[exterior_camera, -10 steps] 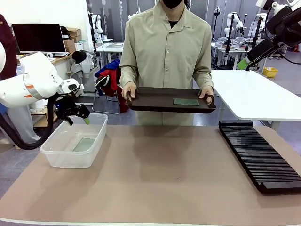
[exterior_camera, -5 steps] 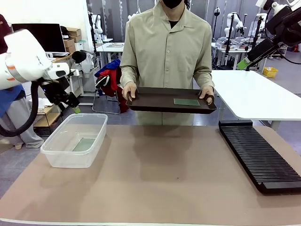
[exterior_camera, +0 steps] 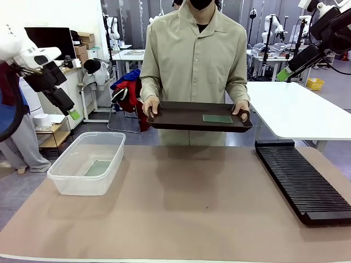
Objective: Sort PCBs into racks and boxes based on the side picked up.
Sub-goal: Pick up the Blank PCB handed by the Human.
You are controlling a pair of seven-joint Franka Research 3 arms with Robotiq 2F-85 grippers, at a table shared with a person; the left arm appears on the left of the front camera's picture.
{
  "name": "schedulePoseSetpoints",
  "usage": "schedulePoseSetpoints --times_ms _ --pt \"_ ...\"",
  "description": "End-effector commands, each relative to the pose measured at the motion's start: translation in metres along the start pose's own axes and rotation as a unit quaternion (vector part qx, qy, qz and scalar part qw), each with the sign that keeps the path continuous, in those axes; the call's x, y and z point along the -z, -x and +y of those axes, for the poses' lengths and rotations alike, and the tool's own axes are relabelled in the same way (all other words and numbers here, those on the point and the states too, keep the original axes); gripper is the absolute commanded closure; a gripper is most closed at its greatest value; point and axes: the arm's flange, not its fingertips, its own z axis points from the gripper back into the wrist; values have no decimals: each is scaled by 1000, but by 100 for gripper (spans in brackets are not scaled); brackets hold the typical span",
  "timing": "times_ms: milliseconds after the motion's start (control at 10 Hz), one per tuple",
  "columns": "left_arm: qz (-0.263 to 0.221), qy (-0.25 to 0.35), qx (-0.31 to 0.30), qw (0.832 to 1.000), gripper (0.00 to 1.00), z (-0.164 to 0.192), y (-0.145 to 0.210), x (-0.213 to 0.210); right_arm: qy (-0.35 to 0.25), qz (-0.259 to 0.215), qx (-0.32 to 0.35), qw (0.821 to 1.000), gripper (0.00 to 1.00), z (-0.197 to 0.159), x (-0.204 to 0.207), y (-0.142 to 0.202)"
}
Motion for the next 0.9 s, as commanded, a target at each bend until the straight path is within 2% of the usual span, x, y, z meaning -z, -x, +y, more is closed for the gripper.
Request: schedulePoseSetpoints --times_ms 0,200,300,400,500,600,800 --pt "19 27 6 999 0 0 4 12 -2 1 0 1000 0 0 2 1" --pt "19 27 6 999 0 0 4 12 -2 1 0 1000 0 0 2 1" --pt "5 7 0 1000 0 -1 1 4 -2 1 0 1000 0 0 2 1" --pt "-35 84 47 995 0 0 0 9 -2 1 0 1000 0 0 2 1" --pt "-88 121 90 985 0 -3 -1 0 -2 1 0 1000 0 0 2 1" --pt "-121 145 123 974 0 -8 -3 -8 -2 1 0 1000 0 0 2 1" --pt "-146 185 162 958 0 -12 -9 -15 -2 1 0 1000 0 0 2 1"
